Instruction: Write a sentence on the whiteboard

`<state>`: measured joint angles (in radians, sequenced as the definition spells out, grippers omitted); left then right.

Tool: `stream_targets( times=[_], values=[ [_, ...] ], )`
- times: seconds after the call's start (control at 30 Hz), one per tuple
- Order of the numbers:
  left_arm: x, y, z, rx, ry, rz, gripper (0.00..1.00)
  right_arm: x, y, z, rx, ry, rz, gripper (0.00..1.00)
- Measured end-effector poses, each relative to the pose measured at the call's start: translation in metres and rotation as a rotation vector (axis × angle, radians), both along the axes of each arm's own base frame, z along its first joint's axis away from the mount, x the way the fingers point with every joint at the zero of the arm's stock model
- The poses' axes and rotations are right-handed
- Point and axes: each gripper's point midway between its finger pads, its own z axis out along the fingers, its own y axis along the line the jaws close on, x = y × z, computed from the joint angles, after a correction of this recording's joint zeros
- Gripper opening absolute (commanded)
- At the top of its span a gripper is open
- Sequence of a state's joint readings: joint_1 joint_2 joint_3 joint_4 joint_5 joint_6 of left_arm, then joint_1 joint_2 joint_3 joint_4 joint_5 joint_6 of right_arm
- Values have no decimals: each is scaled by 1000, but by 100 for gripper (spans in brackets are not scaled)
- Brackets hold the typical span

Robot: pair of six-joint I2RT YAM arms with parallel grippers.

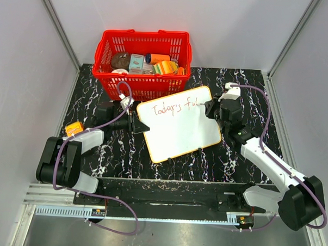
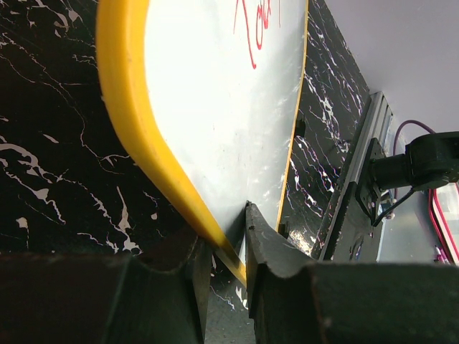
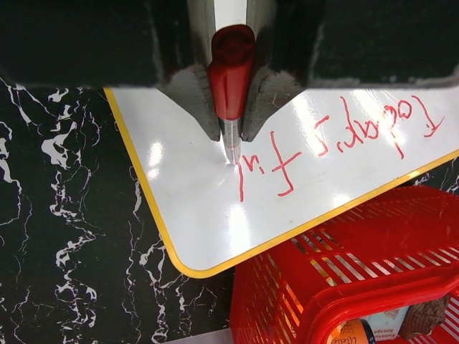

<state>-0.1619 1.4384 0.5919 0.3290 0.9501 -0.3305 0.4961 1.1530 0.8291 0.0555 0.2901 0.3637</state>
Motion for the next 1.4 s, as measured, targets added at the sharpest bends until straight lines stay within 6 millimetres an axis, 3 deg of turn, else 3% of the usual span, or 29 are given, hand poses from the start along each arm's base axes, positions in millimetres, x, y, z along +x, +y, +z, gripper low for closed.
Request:
stream_targets(
  times=[0.4,0.77,1.1,1.4],
  values=[
    [0,-1,0,0,-2,-3,0,1,-9,7,-4,-21,-45,0],
    [0,-1,0,0,-2,-3,0,13,-7,38,16,-79,-63,0],
    [0,-1,0,0,-1,-3,0,21,-5,20,-10,-37,-71,0],
    [0,-1,0,0,-1,-2,0,23,-7,16,-8,-35,-77,0]
  ],
)
